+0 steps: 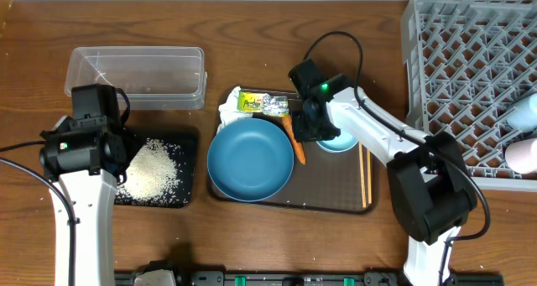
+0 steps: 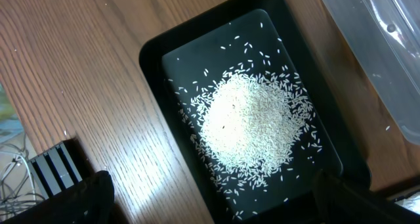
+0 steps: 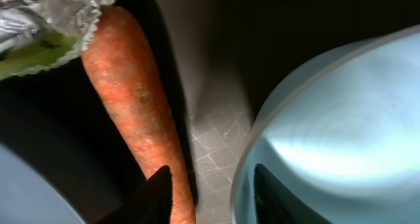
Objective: Sort waste into correct bins and load items into the dishwasher rack
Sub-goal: 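Reach the right gripper back and grasp the light-blue saucer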
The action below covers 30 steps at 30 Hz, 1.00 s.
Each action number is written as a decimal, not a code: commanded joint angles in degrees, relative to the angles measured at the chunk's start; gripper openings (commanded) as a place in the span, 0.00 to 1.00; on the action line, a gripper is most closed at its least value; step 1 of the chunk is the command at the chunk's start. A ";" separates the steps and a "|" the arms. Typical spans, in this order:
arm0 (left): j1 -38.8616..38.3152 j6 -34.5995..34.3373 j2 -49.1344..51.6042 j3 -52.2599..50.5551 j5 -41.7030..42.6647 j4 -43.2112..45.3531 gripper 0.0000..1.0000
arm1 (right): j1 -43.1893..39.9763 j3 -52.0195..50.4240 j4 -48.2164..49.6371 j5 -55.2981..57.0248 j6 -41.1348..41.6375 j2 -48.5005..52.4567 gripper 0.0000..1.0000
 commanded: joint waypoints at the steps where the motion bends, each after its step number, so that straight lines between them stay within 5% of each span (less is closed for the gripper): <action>1: 0.35 -0.31 0.02 0.63 -0.13 -0.17 0.99 | 0.44 -0.13 0.09 2.97 1.05 0.15 0.36; 8: 0.35 -0.31 0.02 0.63 -0.13 -0.17 0.99 | 0.79 -0.22 -1.22 6.01 1.03 0.44 0.25; 25: 0.35 -0.28 0.02 0.63 -0.13 -0.17 0.99 | 2.78 -3.15 1.29 8.15 1.03 0.52 0.27; 30: 0.35 -0.28 0.02 0.63 -0.13 -0.17 0.99 | 2.38 -3.10 1.36 8.11 1.03 0.48 0.01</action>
